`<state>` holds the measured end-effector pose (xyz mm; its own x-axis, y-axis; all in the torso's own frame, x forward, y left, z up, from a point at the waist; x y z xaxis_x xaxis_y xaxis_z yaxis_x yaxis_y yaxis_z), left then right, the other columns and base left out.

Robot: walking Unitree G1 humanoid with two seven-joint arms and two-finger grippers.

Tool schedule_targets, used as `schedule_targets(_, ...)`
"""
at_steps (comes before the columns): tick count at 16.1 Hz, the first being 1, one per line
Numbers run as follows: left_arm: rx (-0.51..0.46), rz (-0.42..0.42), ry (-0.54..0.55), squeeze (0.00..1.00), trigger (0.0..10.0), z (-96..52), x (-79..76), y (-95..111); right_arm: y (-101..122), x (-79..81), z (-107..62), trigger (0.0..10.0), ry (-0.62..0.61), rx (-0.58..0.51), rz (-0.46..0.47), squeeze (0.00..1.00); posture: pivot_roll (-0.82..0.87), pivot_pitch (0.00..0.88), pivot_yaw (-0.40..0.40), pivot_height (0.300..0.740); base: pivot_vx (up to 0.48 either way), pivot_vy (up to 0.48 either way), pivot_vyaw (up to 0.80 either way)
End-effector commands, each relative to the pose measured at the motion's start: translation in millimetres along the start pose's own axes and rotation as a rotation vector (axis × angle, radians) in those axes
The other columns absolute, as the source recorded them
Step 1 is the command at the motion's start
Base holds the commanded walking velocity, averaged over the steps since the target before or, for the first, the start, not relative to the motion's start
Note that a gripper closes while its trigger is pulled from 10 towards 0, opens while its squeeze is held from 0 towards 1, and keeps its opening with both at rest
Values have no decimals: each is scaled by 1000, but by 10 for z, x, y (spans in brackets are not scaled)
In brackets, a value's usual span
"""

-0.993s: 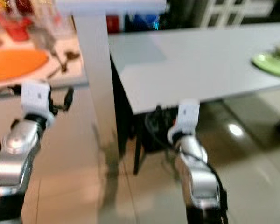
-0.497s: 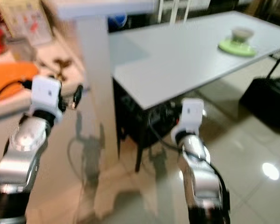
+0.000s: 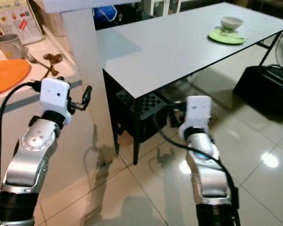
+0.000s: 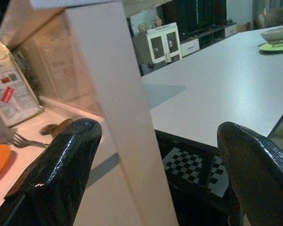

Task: Setting the table

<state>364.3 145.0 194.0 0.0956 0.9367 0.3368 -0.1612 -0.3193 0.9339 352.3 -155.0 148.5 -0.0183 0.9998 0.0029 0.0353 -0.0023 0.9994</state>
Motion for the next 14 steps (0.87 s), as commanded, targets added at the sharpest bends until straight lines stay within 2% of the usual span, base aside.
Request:
schedule_targets(1,-4,-10,-12,0,10000,24,-10,18,73,25,8,10000,14,-26,-28,0,11,0,15,740,296,0,0)
schedule_targets(3,-5,-15,-9,0,10000,31,4,22,85,23,7,10000,16,-29,-26,0,10,0,16,740,326,0,400)
schedule_targets(7,6,-6,13,0,10000,18,99,-4,90,164,-4,10000,95,-32,-26,0,14,0,12,740,349,0,800)
schedule_targets(9,5,-13,15,0,10000,18,122,-4,77,285,-31,10000,158,-30,-41,0,14,0,11,740,356,0,800)
schedule_targets(11,-4,-26,-3,0,10000,24,91,20,71,303,-46,10000,164,-32,-45,0,13,0,13,740,358,0,619)
schedule_targets(12,-20,-42,-38,0,10000,27,24,55,66,272,-69,10000,152,-30,5,0,13,0,13,740,352,0,0)
schedule_targets(14,-33,-56,-77,0,10000,16,-45,79,48,273,-118,10000,167,-28,-15,0,12,0,11,740,352,0,0)
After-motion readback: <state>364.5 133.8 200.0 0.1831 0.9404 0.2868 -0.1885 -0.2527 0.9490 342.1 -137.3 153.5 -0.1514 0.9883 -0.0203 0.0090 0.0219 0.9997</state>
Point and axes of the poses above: a point about 5 cm out from each wrist's last joint towards the gripper, its own z axis pointing out of the wrist towards the gripper, its own y axis along the axis of the wrist's last joint, x = y × z, the point moved 6 cm from there along z, pointing out of the wrist towards the gripper, and after that the axes turned 4 degrees about z, right-handed, at the moved point
